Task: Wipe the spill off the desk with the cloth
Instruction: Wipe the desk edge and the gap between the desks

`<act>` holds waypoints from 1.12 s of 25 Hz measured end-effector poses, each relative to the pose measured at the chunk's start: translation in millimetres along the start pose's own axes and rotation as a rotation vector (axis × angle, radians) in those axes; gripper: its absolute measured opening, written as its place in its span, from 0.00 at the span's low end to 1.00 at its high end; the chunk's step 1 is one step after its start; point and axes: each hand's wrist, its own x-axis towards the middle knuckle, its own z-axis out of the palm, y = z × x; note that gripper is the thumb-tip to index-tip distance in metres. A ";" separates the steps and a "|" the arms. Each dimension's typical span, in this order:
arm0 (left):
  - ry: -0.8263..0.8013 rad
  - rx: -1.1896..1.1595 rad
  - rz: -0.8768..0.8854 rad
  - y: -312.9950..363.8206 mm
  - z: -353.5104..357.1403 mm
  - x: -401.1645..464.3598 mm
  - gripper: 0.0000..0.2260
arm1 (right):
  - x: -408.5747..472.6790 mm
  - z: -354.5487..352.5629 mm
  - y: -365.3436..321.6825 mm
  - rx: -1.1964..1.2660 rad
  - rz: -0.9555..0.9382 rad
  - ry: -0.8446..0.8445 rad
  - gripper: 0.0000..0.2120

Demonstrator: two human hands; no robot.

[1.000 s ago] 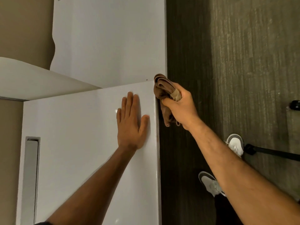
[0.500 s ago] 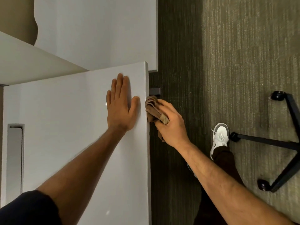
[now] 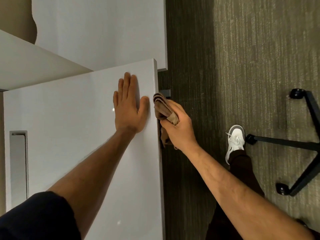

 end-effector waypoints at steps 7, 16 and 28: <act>0.017 0.007 0.017 -3.9 2.1 -1.7 0.31 | -7.4 -20.9 17.5 -0.369 -0.038 -0.027 0.26; 0.026 0.019 0.008 -4.6 2.7 0.8 0.31 | -30.5 -1.9 14.6 -0.161 -0.035 -0.061 0.31; 0.042 -0.016 0.015 -7.0 5.9 -1.1 0.32 | -42.5 13.1 -0.5 0.298 0.259 -0.026 0.28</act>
